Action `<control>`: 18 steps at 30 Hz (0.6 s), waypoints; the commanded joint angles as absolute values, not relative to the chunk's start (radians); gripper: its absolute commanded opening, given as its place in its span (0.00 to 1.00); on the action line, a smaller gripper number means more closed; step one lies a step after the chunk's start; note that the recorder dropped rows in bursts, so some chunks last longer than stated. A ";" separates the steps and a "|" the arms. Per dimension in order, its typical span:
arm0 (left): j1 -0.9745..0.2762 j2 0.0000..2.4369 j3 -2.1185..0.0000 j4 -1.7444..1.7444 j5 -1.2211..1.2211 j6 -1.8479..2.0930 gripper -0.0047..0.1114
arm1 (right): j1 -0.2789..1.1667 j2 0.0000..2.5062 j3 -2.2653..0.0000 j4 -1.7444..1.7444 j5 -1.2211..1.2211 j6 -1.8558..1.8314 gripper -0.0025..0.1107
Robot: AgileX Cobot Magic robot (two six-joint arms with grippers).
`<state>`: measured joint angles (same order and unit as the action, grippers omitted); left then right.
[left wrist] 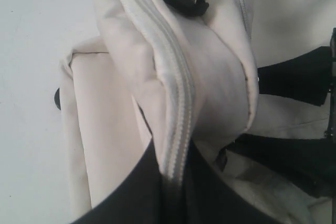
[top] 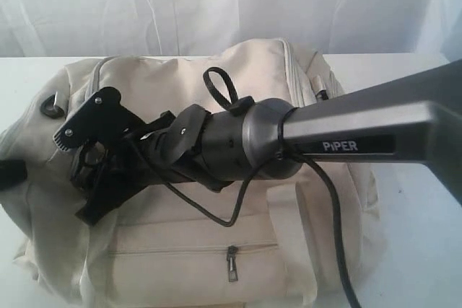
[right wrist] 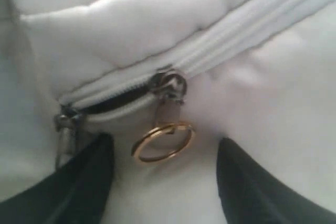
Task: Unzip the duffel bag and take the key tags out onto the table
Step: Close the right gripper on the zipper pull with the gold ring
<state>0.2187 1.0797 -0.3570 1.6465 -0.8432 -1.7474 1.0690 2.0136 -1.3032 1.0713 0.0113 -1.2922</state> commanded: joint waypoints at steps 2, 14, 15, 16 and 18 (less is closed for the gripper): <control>0.216 1.071 -0.362 1.659 -0.845 -1.746 0.06 | 1.070 2.016 -1.306 1.073 -0.053 -1.303 0.41; 0.216 1.071 -0.362 1.659 -0.845 -1.746 0.06 | 1.070 2.016 -1.306 1.073 -0.057 -1.303 0.15; 0.216 1.071 -0.362 1.659 -0.845 -1.746 0.06 | 1.070 2.016 -1.306 1.073 -0.057 -1.303 0.14; 0.216 1.071 -0.362 1.659 -0.845 -1.746 0.06 | 1.070 2.016 -1.306 1.073 -0.057 -1.303 0.12; 0.216 1.071 -0.362 1.659 -0.845 -1.746 0.06 | 1.070 2.014 -1.306 1.073 -0.057 -1.303 0.09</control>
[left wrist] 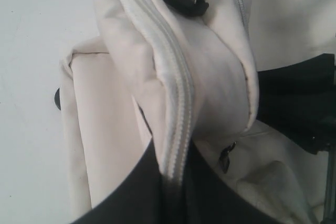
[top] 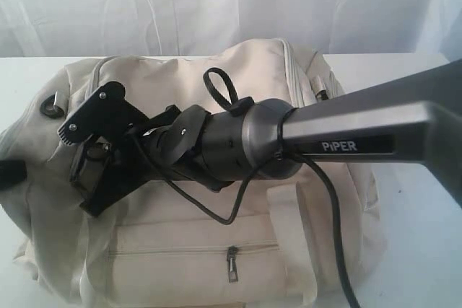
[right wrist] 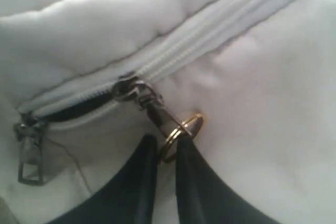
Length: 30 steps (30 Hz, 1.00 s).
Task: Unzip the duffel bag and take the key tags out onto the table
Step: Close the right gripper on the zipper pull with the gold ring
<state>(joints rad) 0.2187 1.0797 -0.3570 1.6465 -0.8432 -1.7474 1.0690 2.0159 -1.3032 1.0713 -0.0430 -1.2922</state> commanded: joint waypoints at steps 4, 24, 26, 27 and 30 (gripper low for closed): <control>0.216 1.071 -0.362 1.659 -0.845 -1.746 0.06 | 1.078 2.003 -1.306 1.060 -0.057 -1.303 0.02; 0.216 1.071 -0.362 1.662 -0.845 -1.748 0.06 | 1.086 1.978 -1.304 1.053 -0.057 -1.305 0.02; 0.216 1.071 -0.362 1.662 -0.845 -1.748 0.06 | 1.086 1.991 -1.304 1.053 -0.057 -1.305 0.02; 0.216 1.071 -0.362 1.662 -0.845 -1.748 0.06 | 1.086 1.998 -1.304 1.053 -0.052 -1.305 0.02; 0.216 1.071 -0.362 1.662 -0.845 -1.748 0.06 | 1.086 2.005 -1.304 1.053 -0.047 -1.305 0.02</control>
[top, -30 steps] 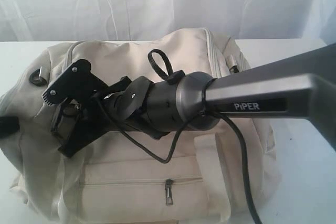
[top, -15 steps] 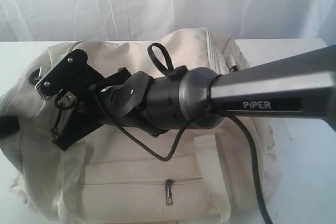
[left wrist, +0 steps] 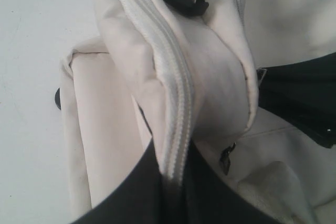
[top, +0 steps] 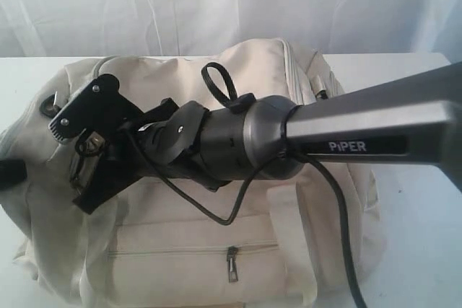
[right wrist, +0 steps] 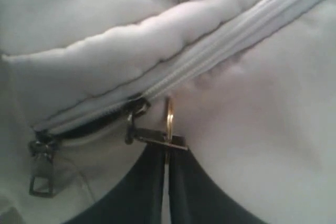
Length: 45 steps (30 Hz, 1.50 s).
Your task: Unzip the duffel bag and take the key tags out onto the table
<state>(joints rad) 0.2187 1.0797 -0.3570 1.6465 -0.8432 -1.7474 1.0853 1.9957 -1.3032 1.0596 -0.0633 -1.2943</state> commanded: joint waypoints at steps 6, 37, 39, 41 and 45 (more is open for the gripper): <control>0.216 1.071 -0.362 1.662 -0.845 -1.748 0.06 | 1.086 2.005 -1.304 1.053 -0.049 -1.305 0.05; 0.216 1.071 -0.362 1.662 -0.847 -1.748 0.06 | 1.086 2.034 -1.304 1.053 -0.097 -1.305 0.10; 0.216 1.071 -0.362 1.662 -0.847 -1.748 0.06 | 1.086 2.034 -1.304 1.053 -0.099 -1.305 0.06; 0.216 1.071 -0.362 1.667 -0.847 -1.748 0.06 | 1.086 2.034 -1.304 1.053 -0.107 -1.305 0.03; 0.216 1.071 -0.362 1.700 -0.847 -1.748 0.06 | 1.086 2.012 -1.304 1.053 -0.141 -1.305 0.02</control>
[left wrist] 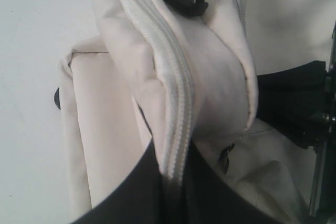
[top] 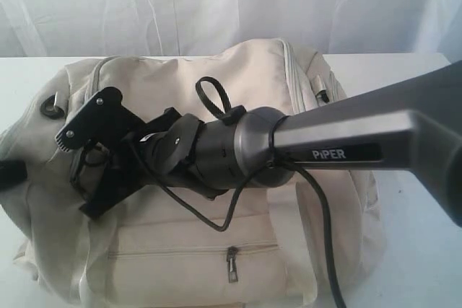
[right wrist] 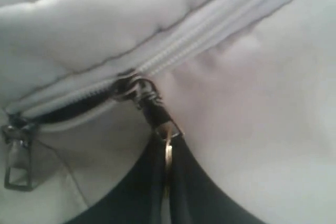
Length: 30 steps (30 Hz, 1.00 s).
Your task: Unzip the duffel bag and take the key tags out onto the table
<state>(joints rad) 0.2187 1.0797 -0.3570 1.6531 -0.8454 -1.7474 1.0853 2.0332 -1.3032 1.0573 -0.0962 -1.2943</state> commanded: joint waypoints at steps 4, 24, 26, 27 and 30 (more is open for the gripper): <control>0.216 1.071 -0.362 1.716 -0.849 -1.753 0.06 | 1.086 1.983 -1.304 1.039 -0.205 -1.305 0.02; 0.216 1.071 -0.362 1.744 -0.941 -1.779 0.06 | 1.034 2.058 -1.575 0.855 -0.353 -1.305 0.02; 0.216 1.071 -0.362 1.744 -0.964 -1.779 0.06 | 1.024 2.081 -1.616 0.855 -0.339 -1.305 0.02; 0.216 1.071 -0.362 1.744 -0.978 -1.779 0.06 | 1.015 2.091 -1.632 0.855 -0.329 -1.305 0.02; 0.216 1.071 -0.362 1.744 -1.015 -1.779 0.06 | 0.992 2.131 -1.690 0.855 -0.293 -1.305 0.02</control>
<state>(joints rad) 0.2187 1.0774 -0.3643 1.6993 -0.9460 -1.7737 1.0215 2.1113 -1.6354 0.8556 -0.2846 -1.3016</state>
